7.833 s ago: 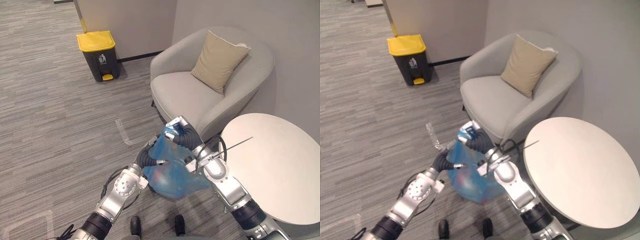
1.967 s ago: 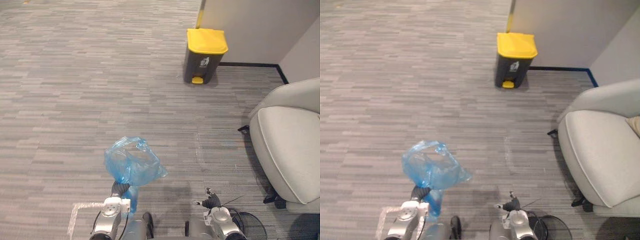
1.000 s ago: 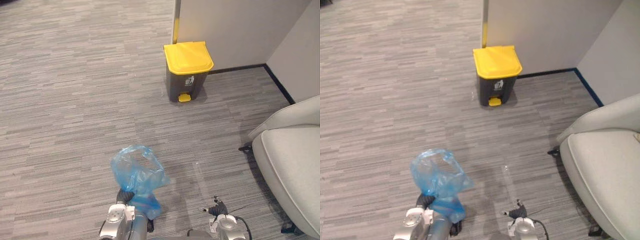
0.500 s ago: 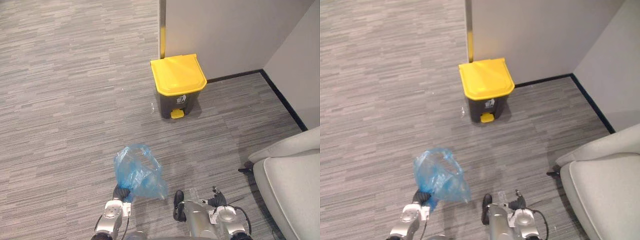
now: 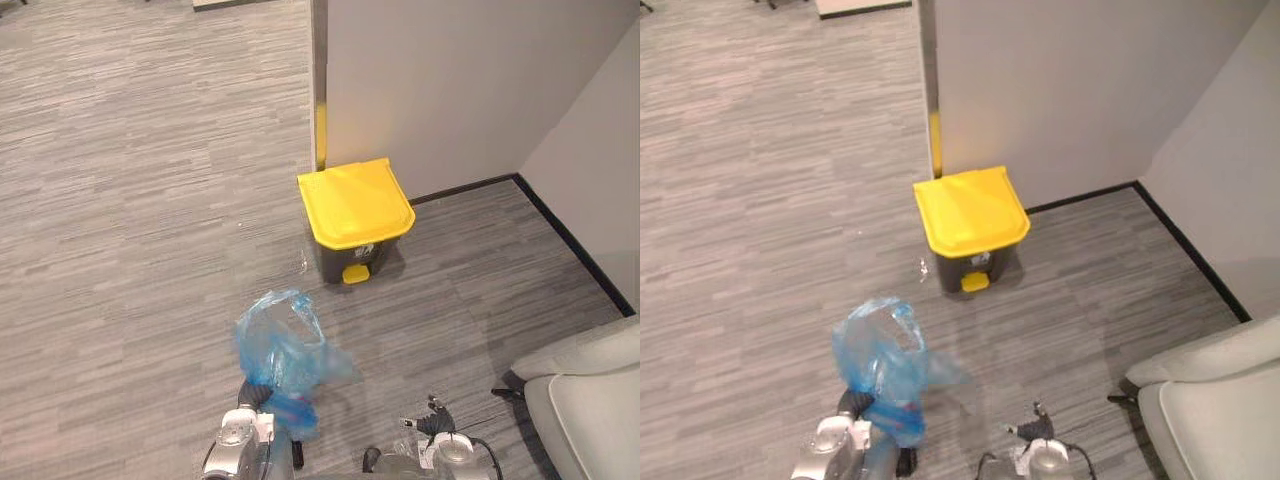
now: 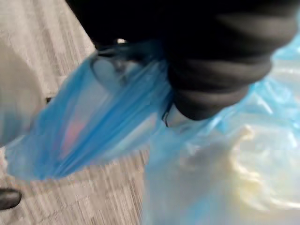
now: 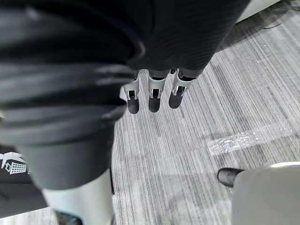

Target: Gather rubbish on tea table into small bin, then transfer packed bag to large trash can.

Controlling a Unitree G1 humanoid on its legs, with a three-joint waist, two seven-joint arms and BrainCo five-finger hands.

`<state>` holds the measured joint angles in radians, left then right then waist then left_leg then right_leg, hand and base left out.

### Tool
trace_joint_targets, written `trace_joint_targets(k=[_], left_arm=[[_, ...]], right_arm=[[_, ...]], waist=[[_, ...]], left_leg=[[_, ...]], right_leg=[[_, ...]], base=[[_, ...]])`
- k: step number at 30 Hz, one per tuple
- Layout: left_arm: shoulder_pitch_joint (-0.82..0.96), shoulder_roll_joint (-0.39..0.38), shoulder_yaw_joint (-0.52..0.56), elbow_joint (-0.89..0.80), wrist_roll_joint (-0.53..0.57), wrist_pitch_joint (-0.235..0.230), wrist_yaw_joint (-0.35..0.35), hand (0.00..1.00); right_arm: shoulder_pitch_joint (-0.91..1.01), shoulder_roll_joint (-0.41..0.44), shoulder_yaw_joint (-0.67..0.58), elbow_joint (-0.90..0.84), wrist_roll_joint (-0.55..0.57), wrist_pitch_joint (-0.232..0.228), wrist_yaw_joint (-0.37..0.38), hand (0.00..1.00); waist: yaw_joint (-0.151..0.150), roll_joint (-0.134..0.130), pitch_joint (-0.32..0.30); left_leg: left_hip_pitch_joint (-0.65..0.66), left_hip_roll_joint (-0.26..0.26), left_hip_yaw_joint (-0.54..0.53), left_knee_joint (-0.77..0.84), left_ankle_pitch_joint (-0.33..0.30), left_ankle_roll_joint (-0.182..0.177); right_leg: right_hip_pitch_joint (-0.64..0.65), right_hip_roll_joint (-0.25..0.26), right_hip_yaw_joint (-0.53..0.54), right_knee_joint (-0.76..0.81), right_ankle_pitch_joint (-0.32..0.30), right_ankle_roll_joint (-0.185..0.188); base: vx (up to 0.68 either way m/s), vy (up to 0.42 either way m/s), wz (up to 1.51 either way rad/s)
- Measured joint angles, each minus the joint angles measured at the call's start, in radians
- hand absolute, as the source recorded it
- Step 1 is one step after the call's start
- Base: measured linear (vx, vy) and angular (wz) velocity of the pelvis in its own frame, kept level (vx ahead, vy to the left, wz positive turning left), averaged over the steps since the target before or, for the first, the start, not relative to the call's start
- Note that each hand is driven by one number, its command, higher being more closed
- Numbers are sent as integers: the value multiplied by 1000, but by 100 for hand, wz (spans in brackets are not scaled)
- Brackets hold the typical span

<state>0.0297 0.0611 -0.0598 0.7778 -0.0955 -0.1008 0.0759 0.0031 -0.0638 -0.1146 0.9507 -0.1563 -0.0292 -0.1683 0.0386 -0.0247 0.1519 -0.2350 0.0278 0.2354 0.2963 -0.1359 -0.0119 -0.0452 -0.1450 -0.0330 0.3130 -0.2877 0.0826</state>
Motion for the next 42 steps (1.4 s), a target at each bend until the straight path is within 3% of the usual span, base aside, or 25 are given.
trace_joint_targets(k=[1, 3, 4, 6, 8, 10, 11, 12, 13, 18, 20, 21, 23, 24, 26, 27, 28, 30, 32, 38, 42], left_arm=[[1, 3, -2, 0, 0, 0, 0, 100], [2, 19, -9, 0, -1, 0, 1, 100], [-1, 25, -16, -1, -1, 0, 2, 100], [-16, 44, -17, -2, -5, -1, 9, 100], [-19, 49, -14, -2, -5, -1, 13, 100], [-19, 52, -14, -1, -5, -1, 15, 100], [-18, 55, -14, -1, -5, -2, 15, 100], [-26, 50, -14, 16, -5, -1, 16, 100], [-26, 39, -15, 21, -5, -2, 16, 100], [-51, 27, -17, 37, 0, -4, 7, 100], [-48, 10, -16, 35, 7, -2, 4, 100], [-33, -1, -13, 20, 7, -2, 2, 100], [-7, -21, -13, 1, 6, -2, -1, 100], [0, -27, -13, -2, 6, -1, -2, 100], [-1, -30, -13, -2, 6, -1, -4, 100], [-1, -30, -14, -2, 6, -1, -4, 100], [-2, -31, -15, 2, 7, -1, -4, 100], [-6, -3, -17, 21, 13, 1, 0, 100], [-4, 11, -23, 37, 16, 1, -1, 100], [-5, 62, -47, 59, 33, 0, -1, 100], [1, 72, -47, 59, 34, 0, -1, 100]], right_arm=[[-6, 0, 0, 4, 0, 0, 0, 0], [-19, 8, 2, 7, -2, 0, 3, 0], [-25, 11, 3, 7, -2, 0, 4, 0], [-28, 9, 13, 6, -2, -1, 4, 0], [-41, 5, 33, 4, -2, -2, 4, 0], [-46, 6, 48, 5, -2, -2, 4, 0], [-48, 6, 49, 5, -1, -2, 4, 0], [-36, -10, 48, 17, -2, -1, 4, 0], [-44, -19, 47, 29, -2, 1, 4, 0], [-20, -20, -3, 29, 0, 0, 0, 0], [-3, -20, -1, 24, 0, -1, -1, 0], [1, -17, 1, 20, 1, -1, -1, 0], [8, -12, 1, 7, 2, -1, -1, 0], [10, -9, -1, 1, 3, -1, -1, 0], [8, -7, -2, 1, 4, -1, -1, 0], [11, -11, -4, 2, 4, -1, -1, 0], [15, -19, -7, 6, 4, -1, -1, 0], [17, -10, -11, 28, 4, 2, 0, 0], [19, -10, -23, 29, 3, 1, 0, 0], [2, -14, -26, 57, 0, 0, 0, 0], [-34, -19, -23, 67, 0, 0, 0, 0]], waist=[[0, 1, 0], [-2, 7, 4], [-4, 9, 5], [-7, 20, 13], [-10, 37, 22], [-31, 31, 24], [-35, 25, 24], [-47, 28, 26], [-38, 47, 24], [-53, 47, 28], [-48, 40, 29], [-39, 40, 30], [-27, 49, 27], [-26, 47, 27], [-24, 46, 27], [-24, 54, 23], [-26, 77, 11], [-21, 43, -3], [-22, 33, -9], [-24, 39, -14], [-20, 34, -11]], left_leg=[[11, -4, 5, 1, -6, 4], [86, -16, 18, -17, -24, 28], [117, -19, 12, -31, -29, 36], [195, -12, -2, -78, -37, 41], [244, 11, -9, -112, -44, 30], [265, 20, -30, -124, -46, 25], [273, 15, -36, -126, -53, 12], [292, 12, -67, -125, -79, -28], [288, 37, -79, -128, -81, -30], [329, 76, -128, -124, -62, -58], [279, 88, -133, 66, -69, -75], [203, 109, -123, 237, -60, -90], [122, 159, -63, 392, -93, -79], [97, 170, -36, 382, -109, -67], [75, 163, -3, 206, -96, -49], [77, 158, -2, 105, -46, -48], [77, 154, -10, 10, 11, -73], [113, 108, -4, -84, 40, -63], [125, 83, 14, -125, 52, -48], [190, 30, 42, -223, 74, -28], [186, 18, 60, -219, 55, -20]], right_leg=[[-10, -6, 9, 35, -1, 4], [-89, -22, 42, 284, 37, 81], [-129, -25, 41, 388, 49, 80], [-206, -11, 8, 507, -1, 15], [-266, 28, -35, 451, -27, -16], [-313, 57, -62, 271, 6, -32], [-310, 63, -62, 184, 55, -31], [-282, 76, -73, 84, 190, -106], [-270, 99, -76, 66, 196, -109], [-200, 121, -133, 64, 138, -137], [-127, 114, -155, 27, 124, -135], [-90, 111, -158, 0, 121, -141], [-54, 113, -164, -25, 113, -154], [-40, 109, -166, -33, 113, -154], [-25, 91, -166, -42, 112, -141], [-26, 91, -166, -42, 111, -128], [-28, 102, -165, -43, 109, -105], [-22, 80, -132, -101, 138, -66], [-21, 62, -119, -130, 155, -49], [0, 37, -86, -193, 177, -26], [-48, 25, -43, -121, 147, -16]], base=[[396, 222, -32], [321, 157, -15], [252, 65, 14], [312, 17, 15], [307, -80, 10], [234, -128, 32], [234, -138, 44], [317, -142, 16], [364, -159, -1], [228, -131, 23], [163, -78, 40], [127, -17, 8], [88, 40, 0], [88, 53, 7], [101, 109, 6], [93, 143, 5], [132, 187, 2], [120, 168, -7], [81, 160, -14], [34, 91, -14], [44, 37, -26]])
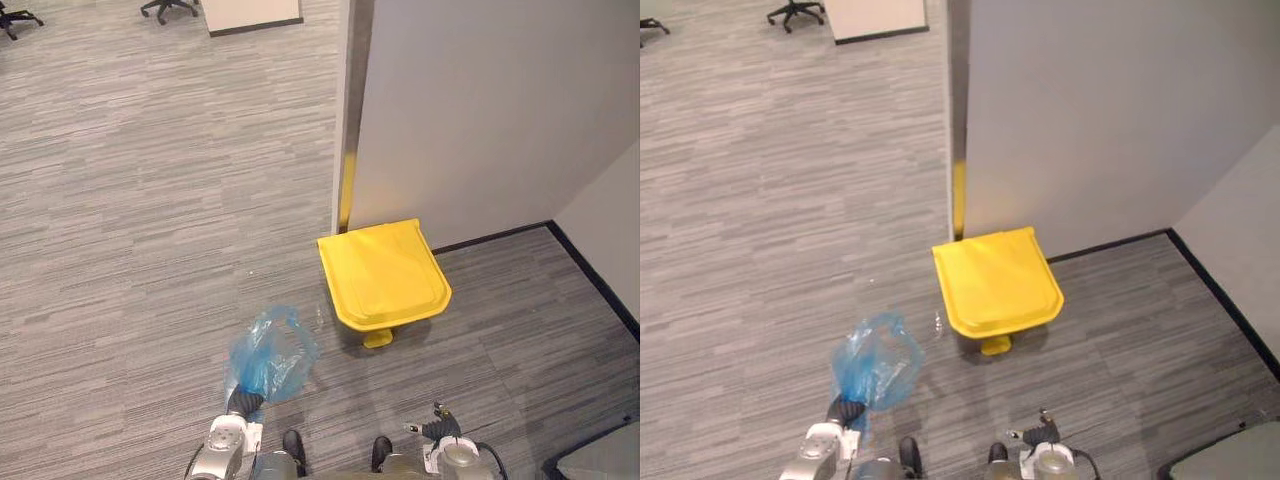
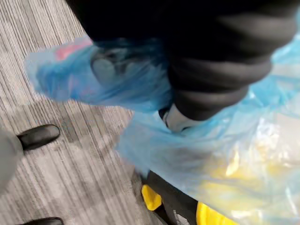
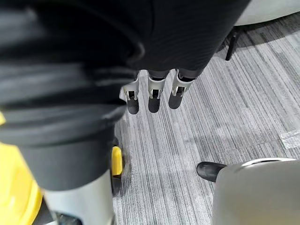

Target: Gather rubbish on tea table into small bin, then transfer packed bag to large trash can.

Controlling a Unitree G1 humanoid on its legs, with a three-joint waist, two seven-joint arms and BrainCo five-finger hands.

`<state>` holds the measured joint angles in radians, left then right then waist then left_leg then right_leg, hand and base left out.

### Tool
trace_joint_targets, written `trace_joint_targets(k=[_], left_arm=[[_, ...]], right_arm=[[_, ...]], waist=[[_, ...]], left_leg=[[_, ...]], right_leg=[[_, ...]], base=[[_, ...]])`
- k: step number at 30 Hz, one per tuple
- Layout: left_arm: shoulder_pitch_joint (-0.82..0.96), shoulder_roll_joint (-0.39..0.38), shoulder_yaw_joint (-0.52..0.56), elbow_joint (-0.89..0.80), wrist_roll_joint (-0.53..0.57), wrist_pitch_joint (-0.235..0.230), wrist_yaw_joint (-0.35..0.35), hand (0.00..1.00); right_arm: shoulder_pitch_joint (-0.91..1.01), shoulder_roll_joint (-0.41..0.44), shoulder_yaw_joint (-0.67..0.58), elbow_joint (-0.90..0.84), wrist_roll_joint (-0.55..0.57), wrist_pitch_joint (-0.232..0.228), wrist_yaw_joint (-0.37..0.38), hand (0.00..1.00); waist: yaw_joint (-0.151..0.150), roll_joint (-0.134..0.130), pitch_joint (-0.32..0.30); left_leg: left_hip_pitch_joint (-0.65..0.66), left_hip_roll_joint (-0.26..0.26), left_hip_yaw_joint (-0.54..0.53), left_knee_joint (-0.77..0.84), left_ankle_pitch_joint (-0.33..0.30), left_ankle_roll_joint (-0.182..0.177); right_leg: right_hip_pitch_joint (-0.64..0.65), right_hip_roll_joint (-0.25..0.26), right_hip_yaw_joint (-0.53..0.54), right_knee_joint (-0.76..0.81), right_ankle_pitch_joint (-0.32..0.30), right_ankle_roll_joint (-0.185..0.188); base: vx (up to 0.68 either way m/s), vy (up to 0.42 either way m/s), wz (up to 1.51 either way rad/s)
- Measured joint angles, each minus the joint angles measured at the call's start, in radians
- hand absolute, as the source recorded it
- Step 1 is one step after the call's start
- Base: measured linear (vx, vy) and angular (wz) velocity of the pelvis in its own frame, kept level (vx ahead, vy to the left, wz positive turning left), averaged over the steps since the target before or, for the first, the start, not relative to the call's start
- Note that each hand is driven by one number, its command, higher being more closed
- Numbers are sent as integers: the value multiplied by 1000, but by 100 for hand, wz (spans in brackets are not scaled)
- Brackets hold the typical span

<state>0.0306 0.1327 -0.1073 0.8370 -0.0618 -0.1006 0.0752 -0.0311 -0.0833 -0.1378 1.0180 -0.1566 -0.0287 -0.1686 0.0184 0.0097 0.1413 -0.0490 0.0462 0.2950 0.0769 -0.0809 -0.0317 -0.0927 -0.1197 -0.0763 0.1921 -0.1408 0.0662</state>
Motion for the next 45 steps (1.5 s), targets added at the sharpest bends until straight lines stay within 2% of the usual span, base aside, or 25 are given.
trace_joint_targets(k=[3, 5, 6, 7, 8, 9, 10, 11, 12, 13, 14, 15, 17, 18, 19, 21, 23, 27, 28, 30, 32, 35, 40, 44, 45], left_arm=[[-6, -4, -1, 0, -1, 0, -1, 100], [-14, -1, 0, 1, -1, 0, 0, 100], [-23, -4, 0, 1, -1, 0, 0, 100], [-50, 2, 0, 1, -2, 0, 1, 100], [-59, 4, 0, 1, -2, 0, 2, 100], [-83, 8, -1, 0, -3, -1, 2, 100], [-89, 10, 0, 0, -4, -2, 2, 100], [-96, 14, 0, -5, -6, -3, 6, 100], [-92, 16, 0, -5, -9, -3, 6, 100], [-93, -13, 1, -3, -12, -2, 9, 100], [-95, -25, 0, -7, -15, -2, 7, 100], [-100, -30, 0, -12, -18, -3, 8, 100], [-110, -33, 1, -28, -19, -4, 8, 100], [-115, -34, 1, -35, -18, -4, 8, 100], [-114, -33, 3, -49, -18, -8, 7, 100], [-117, -30, 10, -52, -18, -13, 5, 100], [-110, -30, 12, -48, -15, -12, 2, 100], [-110, -38, 12, -42, 0, -12, 1, 100], [-113, -41, 13, -40, 1, -12, 0, 100], [-115, -46, 12, -40, 1, -12, -1, 100], [-118, -52, 11, -40, 1, -12, -2, 100], [-140, -49, 11, -56, 1, -14, -1, 100], [-171, -21, -12, -134, -23, -26, 9, 100], [-175, 27, -47, -204, -93, -51, 11, 100], [-176, 41, -61, -224, -106, -55, 11, 100]], right_arm=[[-10, 0, 0, 0, 0, 0, 0, 0], [-15, 2, 3, 3, 0, 0, 1, 0], [-16, 4, 3, 2, 0, 0, 1, 0], [-20, 4, 4, -12, 2, -2, 1, 0], [-22, 4, 3, -20, 2, -1, 0, 0], [-32, 4, 4, -27, 2, -1, -1, 0], [-34, 5, 5, -27, 1, 0, -1, 0], [-28, 13, 6, -28, 1, 4, -5, 0], [-19, 17, 7, -29, 0, 5, -7, 0], [-14, 8, 4, -39, 0, 8, -9, 0], [-26, 0, 3, -56, 0, 9, -10, 0], [-32, 2, 0, -71, 0, 8, -12, 0], [-25, 7, -8, -93, 2, 9, -12, 0], [-16, 7, -8, -103, 2, 9, -13, 0], [-10, 6, -7, -108, 1, 8, -12, 0], [7, 6, -8, -132, 2, 8, -8, 0], [21, 5, -7, -159, 2, 5, -4, 0], [18, -1, 2, -160, 0, 5, 0, 0], [5, -9, 34, -164, -1, 5, -1, 0], [-15, -9, 89, -166, -2, 5, 1, 0], [-48, 0, 160, -176, -1, 4, 6, 0], [-134, 3, 237, -186, -1, 0, 14, 0], [-326, -57, 267, -259, 4, -11, -1, 0], [-512, -142, 268, -254, 58, -11, -14, 0], [-552, -164, 268, -245, 82, -9, -23, 0]], waist=[[-11, -10, 9], [-18, -1, 30], [-21, 6, 45], [-20, -2, 68], [-19, -6, 73], [-28, -28, 97], [-28, -36, 105], [-27, -82, 127], [-27, -99, 127], [-27, -83, 139], [-19, -56, 147], [-21, -43, 156], [-21, -40, 163], [-21, -40, 163], [-13, -38, 159], [-4, -42, 156], [-6, -40, 155], [-5, -22, 123], [-7, -6, 109], [-6, -6, 99], [-5, -3, 66], [4, -3, 62], [28, -5, 58], [45, -6, 59], [45, -7, 60]], left_leg=[[22, -10, -4, 13, -35, 17], [52, 11, -10, 20, -62, 24], [61, 26, -19, 42, -83, 26], [67, 45, -32, 93, -125, 23], [67, 50, -35, 109, -136, 19], [82, 56, -45, 141, -164, 9], [90, 56, -46, 149, -172, 2], [105, 49, -46, 225, -222, -34], [105, 44, -51, 266, -247, -51], [104, 69, -75, 353, -308, -76], [94, 93, -85, 371, -317, -75], [87, 102, -89, 380, -319, -70], [91, 119, -98, 378, -324, -59], [102, 124, -112, 371, -343, -33], [118, 133, -123, 353, -369, -42], [122, 135, -132, 359, -381, -70], [121, 133, -156, 358, -385, -93], [90, 140, -181, 317, -372, -119], [81, 146, -195, 279, -349, -132], [80, 147, -201, 251, -313, -139], [49, 145, -225, 214, -266, -147], [39, 146, -236, 160, -200, -162], [-75, 174, -276, 186, -183, -152], [-123, 182, -276, 180, -180, -146], [-125, 184, -276, 166, -190, -130]], right_leg=[[-34, -20, 6, 125, -34, 28], [-114, -15, 1, 294, -50, 35], [-127, 0, -2, 291, -71, 20], [-190, 19, -15, 280, -62, 20], [-211, 20, -28, 260, -43, 20], [-248, 15, -65, 150, 40, 17], [-253, 14, -76, 107, 71, 23], [-259, 2, -93, -13, 127, 25], [-257, -7, -99, -39, 119, 30], [-257, 2, -112, 10, 176, 4], [-265, 24, -116, 23, 162, 0], [-267, 32, -120, 28, 162, 0], [-278, 39, -134, 83, 163, 0], [-278, 45, -127, 112, 161, -1], [-293, 53, -125, 160, 129, -24], [-325, 50, -115, 251, 69, -29], [-352, 35, -117, 319, 18, -21], [-400, 31, -137, 348, -19, -22], [-414, 31, -154, 349, -22, -30], [-423, 22, -166, 359, -32, -41], [-449, 12, -178, 354, -37, -48], [-450, 8, -190, 326, -35, -51], [-495, 33, -193, 265, 12, -100], [-522, 53, -190, 207, 78, -46], [-522, 59, -192, 183, 83, -32]], base=[[61, 26, -8], [58, 3, -5], [55, -11, -4], [83, -17, 0], [142, -41, 15], [158, -65, 20], [246, -147, 35], [254, -225, 31], [345, -271, 30], [289, -218, 0], [295, -181, -6], [188, -128, -7], [154, -132, 23], [128, -122, 32], [97, -82, 21], [77, -67, 16], [92, -57, 27], [124, -20, 18], [167, -7, 16], [165, -19, 18], [145, -56, 32], [93, -91, 32], [-47, -74, 24], [-136, -58, -1], [-173, -46, 0]])
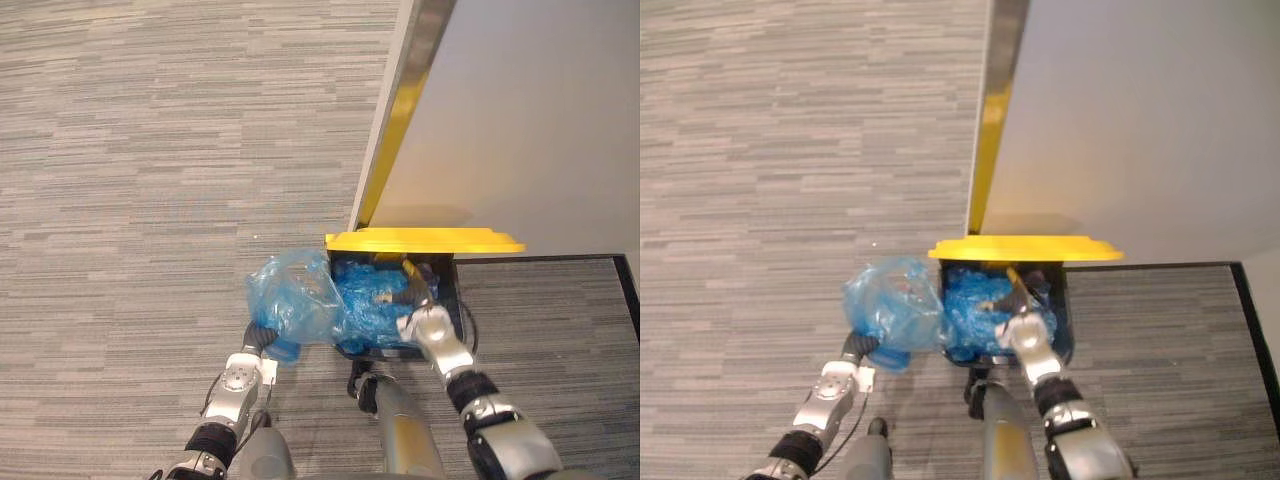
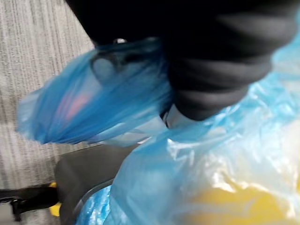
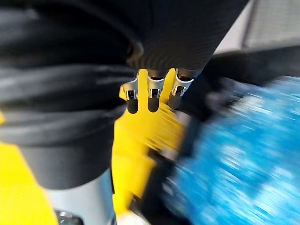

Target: Gather rubbish on tea table into small bin, then transfer packed bag to large trash can.

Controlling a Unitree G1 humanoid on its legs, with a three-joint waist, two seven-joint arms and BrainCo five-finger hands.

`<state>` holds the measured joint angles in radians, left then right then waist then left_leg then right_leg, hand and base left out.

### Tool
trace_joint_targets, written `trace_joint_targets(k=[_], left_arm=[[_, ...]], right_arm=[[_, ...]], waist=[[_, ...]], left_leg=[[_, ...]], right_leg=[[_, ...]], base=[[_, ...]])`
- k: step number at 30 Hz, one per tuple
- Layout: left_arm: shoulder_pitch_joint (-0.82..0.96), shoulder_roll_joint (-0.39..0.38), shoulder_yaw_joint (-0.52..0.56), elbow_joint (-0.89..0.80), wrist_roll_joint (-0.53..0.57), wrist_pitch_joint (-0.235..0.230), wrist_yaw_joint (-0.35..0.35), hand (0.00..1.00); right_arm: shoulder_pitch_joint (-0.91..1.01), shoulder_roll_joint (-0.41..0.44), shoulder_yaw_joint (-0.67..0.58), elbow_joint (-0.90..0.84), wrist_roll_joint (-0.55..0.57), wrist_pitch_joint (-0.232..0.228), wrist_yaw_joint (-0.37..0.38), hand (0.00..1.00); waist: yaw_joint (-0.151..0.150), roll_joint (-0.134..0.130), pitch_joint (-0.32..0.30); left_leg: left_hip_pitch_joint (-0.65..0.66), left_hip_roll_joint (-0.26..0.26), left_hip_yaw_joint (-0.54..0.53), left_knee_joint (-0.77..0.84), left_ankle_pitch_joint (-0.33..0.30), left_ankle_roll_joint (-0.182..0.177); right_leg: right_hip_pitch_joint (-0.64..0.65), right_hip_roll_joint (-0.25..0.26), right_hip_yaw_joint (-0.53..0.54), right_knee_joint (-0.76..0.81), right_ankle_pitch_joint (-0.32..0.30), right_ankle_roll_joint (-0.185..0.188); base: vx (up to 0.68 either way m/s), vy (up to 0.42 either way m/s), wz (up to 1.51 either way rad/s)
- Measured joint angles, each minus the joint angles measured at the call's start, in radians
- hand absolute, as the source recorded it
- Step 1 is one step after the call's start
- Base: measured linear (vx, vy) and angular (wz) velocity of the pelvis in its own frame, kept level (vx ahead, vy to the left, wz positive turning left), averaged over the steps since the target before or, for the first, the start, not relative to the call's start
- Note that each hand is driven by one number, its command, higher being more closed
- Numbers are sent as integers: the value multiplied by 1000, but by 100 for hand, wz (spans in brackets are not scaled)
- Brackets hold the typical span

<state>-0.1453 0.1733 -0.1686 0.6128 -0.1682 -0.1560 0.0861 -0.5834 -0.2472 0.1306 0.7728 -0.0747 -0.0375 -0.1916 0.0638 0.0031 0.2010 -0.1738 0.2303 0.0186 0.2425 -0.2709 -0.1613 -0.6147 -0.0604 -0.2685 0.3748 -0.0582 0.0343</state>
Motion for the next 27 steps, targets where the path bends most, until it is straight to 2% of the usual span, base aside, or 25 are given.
trace_joint_targets(k=[1, 3, 4, 7, 10, 13, 18, 24, 27], left_arm=[[-3, 12, -16, -22, -15, -6, -1, 100], [-3, 15, -21, -50, -30, -8, -2, 100], [-3, 19, -27, -72, -40, -15, -3, 100], [2, 36, -58, -122, -72, -24, -6, 100], [1, 40, -83, -170, -90, -26, -10, 100], [-1, 41, -110, -210, -102, -27, -26, 100], [-32, 51, -177, -285, -139, -30, -49, 100], [-113, 42, -264, -336, -148, -34, -47, 100], [-168, 36, -294, -345, -147, -34, -41, 100]], right_arm=[[-42, -22, 0, 29, 13, 0, -7, 0], [-76, -46, 0, 53, 34, 1, -9, 0], [-112, -67, 1, 76, 54, 5, -13, 0], [-203, -99, 1, 91, 101, 8, -21, 0], [-274, -115, 0, 108, 153, 7, -23, 0], [-286, -119, 0, 109, 174, 7, -24, 0], [-315, -119, 0, 122, 205, 7, -24, 0], [-342, -114, 1, 150, 217, 7, -24, 0], [-358, -109, 0, 150, 232, 7, -26, 0]], waist=[[-1, 1, 3], [-1, 0, 4], [-2, -3, 5], [0, -10, 16], [-3, -10, 25], [-11, -12, 29], [-19, -20, 63], [-23, -19, 72], [-29, -19, 93]], left_leg=[[-1, 3, -1, -19, -15, 20], [-11, 4, -9, -31, -13, 23], [-18, 1, -27, -41, -11, 26], [-15, -1, -53, -67, 1, 32], [-16, 10, -57, -65, 10, 22], [-14, 15, -58, -64, 11, 19], [-5, 15, -58, -62, 19, -5], [1, 13, -55, -56, 18, -9], [2, 12, -53, -41, 15, -23]], right_leg=[[0, 14, 12, -26, 12, 13], [2, 33, 42, -62, 25, 29], [11, 49, 68, -104, 55, 30], [36, 74, 76, -192, 118, 15], [49, 94, 75, -229, 139, 1], [57, 100, 75, -241, 142, -3], [70, 101, 80, -245, 143, -1], [79, 103, 90, -248, 149, 5], [85, 103, 95, -245, 152, 8]], base=[[-216, -64, 3], [-135, -46, 6], [-105, -36, 9], [-78, -45, -4], [-2, -30, -15], [13, 5, 0], [34, 34, 0], [70, 49, -1], [82, 54, -5]])
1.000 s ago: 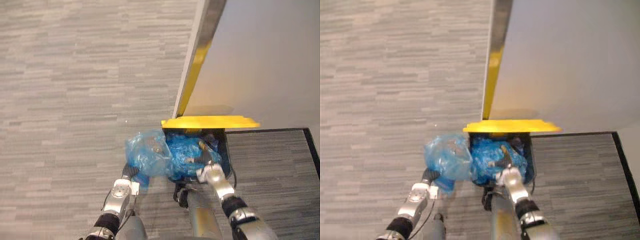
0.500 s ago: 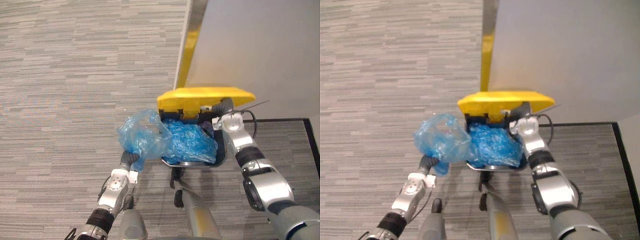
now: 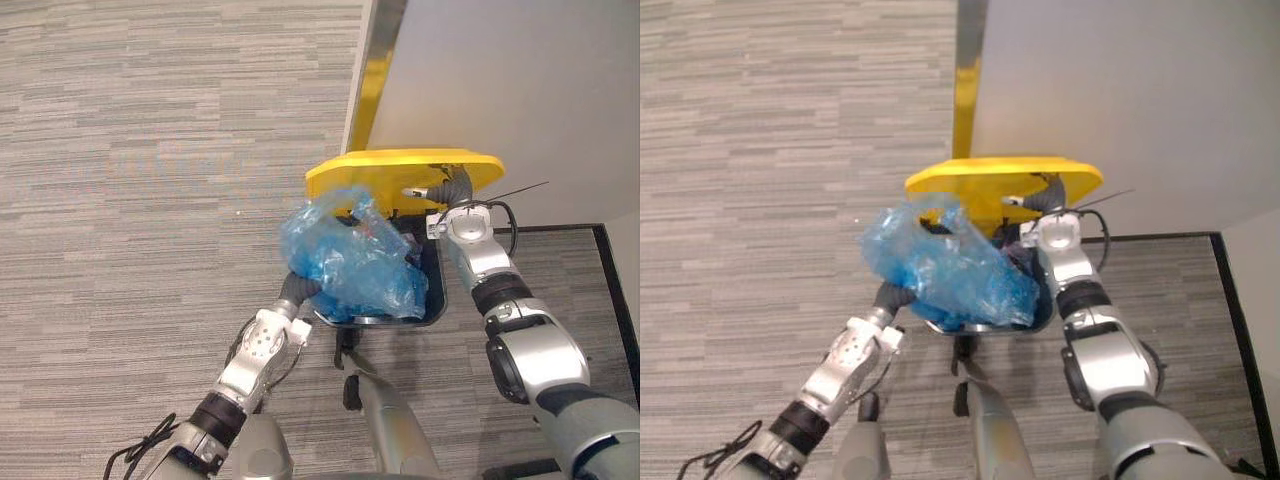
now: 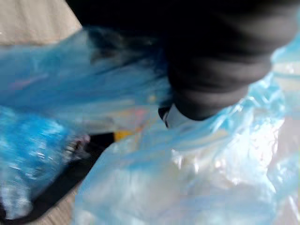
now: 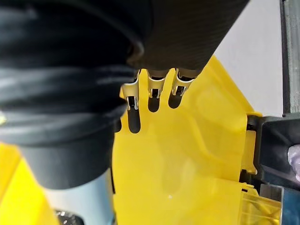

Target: Gather rubbish on tea table into small bin, then transfer packed bag to large trash can.

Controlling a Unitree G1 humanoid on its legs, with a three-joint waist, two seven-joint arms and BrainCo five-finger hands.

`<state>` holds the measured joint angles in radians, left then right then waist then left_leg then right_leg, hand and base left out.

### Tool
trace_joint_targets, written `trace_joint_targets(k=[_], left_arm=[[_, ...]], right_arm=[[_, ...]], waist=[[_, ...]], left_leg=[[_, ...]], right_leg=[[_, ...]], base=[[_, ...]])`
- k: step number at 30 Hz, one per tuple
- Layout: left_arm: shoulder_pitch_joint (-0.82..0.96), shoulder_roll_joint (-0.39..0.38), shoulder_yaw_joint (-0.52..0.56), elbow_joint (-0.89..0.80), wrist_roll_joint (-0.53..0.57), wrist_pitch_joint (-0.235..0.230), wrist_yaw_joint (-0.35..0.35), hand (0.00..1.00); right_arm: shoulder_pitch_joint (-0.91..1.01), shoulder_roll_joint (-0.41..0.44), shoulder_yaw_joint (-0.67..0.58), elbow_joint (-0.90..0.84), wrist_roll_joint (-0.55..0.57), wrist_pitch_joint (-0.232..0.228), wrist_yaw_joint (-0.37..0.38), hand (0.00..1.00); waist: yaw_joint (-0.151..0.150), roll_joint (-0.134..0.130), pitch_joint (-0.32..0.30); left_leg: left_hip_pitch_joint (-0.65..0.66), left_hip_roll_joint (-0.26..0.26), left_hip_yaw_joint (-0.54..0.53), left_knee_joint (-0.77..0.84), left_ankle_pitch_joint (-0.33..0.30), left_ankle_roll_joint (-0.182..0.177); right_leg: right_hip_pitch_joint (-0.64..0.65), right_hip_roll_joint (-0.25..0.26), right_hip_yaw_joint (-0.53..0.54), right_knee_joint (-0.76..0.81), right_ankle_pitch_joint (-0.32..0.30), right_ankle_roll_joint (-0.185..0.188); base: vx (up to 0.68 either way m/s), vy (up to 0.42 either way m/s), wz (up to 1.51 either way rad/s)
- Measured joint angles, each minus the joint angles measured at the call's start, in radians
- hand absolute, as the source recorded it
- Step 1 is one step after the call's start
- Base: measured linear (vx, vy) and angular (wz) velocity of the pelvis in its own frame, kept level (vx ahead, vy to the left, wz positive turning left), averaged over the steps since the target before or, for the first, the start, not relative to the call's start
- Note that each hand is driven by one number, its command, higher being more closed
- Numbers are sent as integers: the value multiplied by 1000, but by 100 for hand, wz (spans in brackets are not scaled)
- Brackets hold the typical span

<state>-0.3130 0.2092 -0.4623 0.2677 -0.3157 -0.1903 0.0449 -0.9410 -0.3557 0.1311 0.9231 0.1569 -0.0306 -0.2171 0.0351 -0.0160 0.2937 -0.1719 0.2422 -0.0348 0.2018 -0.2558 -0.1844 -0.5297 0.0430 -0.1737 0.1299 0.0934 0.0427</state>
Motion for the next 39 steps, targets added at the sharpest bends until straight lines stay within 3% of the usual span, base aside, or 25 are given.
trace_joint_targets(k=[6, 14, 18, 19, 27, 31, 39], left_arm=[[-117, -41, -64, 15, 9, 0, 33, 100], [-333, -98, -80, 254, 61, 31, 69, 100], [-412, -129, -72, 355, 115, 45, 87, 100], [-413, -130, -69, 362, 123, 47, 87, 0], [-426, -178, -22, 573, 317, 120, 89, 0], [-427, -217, 14, 590, 459, 142, 90, 0], [-419, -243, 88, 639, 579, 190, 129, 0]], right_arm=[[-17, 1, -1, -45, 1, 2, -16, 0], [21, 34, 3, -254, 2, 14, -30, 0], [27, 47, 40, -345, 3, 13, -35, 0], [28, 50, 40, -352, 3, 14, -35, 0], [30, 80, 61, -470, 12, 12, -44, 0], [29, 80, 76, -477, 13, 10, -49, 0], [14, 76, 111, -477, 16, 10, -51, 0]], waist=[[-4, -11, 39], [-31, -47, 68], [-33, -51, 72], [-33, -51, 72], [-37, -51, 72], [-40, -51, 72], [-44, -51, 72]], left_leg=[[-19, -6, 27, 36, -14, -16], [-128, -4, 74, 138, -35, -38], [-186, 3, 83, 176, -57, -37], [-190, 4, 83, 178, -58, -38], [-241, 44, 110, 194, -66, -57], [-240, 46, 119, 187, -65, -61], [-218, 43, 143, 157, -57, -73]], right_leg=[[-14, -6, 17, 8, 0, -1], [-99, -20, 23, 60, -3, -20], [-152, -19, 23, 74, -5, -24], [-155, -17, 23, 74, -5, -24], [-217, 12, 25, 77, -3, -28], [-223, 13, 27, 77, -2, -38], [-223, 12, 37, 78, 1, -43]], base=[[59, 50, -6], [51, 14, 0], [13, -7, -4], [59, -34, -7], [85, -36, -10], [82, -6, -3], [72, 9, -3]])
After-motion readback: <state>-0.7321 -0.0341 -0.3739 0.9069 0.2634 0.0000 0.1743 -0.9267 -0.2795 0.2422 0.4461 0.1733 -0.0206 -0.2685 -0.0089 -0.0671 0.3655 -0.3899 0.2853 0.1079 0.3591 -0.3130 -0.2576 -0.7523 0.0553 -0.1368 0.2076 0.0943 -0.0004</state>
